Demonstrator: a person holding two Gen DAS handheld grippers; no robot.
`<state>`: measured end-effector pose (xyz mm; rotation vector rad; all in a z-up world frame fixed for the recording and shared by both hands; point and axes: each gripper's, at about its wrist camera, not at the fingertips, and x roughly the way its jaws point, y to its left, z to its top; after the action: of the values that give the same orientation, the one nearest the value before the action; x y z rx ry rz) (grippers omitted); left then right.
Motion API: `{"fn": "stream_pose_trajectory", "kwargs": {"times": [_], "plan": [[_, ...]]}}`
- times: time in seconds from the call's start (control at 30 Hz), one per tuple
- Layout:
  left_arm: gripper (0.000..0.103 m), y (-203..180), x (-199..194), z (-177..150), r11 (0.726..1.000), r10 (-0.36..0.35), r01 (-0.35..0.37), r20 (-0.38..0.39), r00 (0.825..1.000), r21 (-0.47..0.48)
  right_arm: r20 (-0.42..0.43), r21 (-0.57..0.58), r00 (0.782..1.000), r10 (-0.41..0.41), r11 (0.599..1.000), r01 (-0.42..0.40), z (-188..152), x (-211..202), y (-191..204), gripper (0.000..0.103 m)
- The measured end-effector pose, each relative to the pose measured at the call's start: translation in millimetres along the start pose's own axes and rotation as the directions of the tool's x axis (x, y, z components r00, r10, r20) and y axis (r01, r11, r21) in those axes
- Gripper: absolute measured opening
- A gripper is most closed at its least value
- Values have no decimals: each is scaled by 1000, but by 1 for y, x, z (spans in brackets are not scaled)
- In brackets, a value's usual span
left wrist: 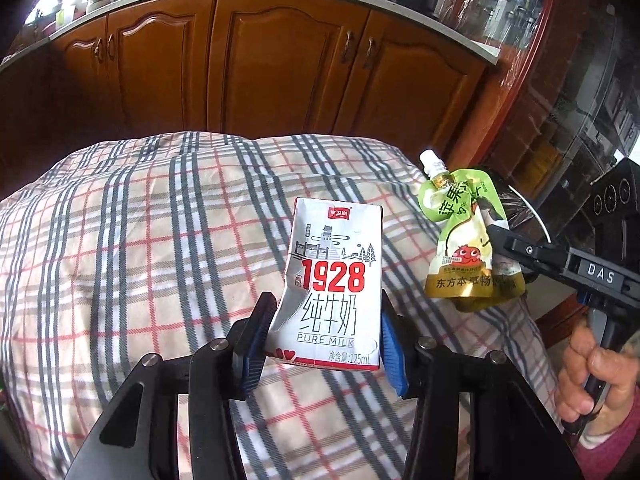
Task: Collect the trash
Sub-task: 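Carry the milk carton with the left tool while the right tool carries the pouch to the bin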
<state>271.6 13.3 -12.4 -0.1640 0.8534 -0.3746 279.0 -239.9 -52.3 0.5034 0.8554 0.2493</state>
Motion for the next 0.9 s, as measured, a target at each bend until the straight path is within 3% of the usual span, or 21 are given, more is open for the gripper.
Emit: {"fn": "stream_pose_trajectory", "kwargs": {"times": [0.2,0.5,0.9], "plan": [[47,-38,-2,-4,999,-29,29,2,1000,32,60,-27,992,-108,994,110,-20,-43,-7,3],[47,-86,6,3,992,-73,74,-12,997,98,134,-28,973,-190,980,196,-35,-100,-30,3],[47,-130,39,26,983,-88,94,-46,995,158,177,-1,948,-265,963,270,-34,-134,-54,3]]}}
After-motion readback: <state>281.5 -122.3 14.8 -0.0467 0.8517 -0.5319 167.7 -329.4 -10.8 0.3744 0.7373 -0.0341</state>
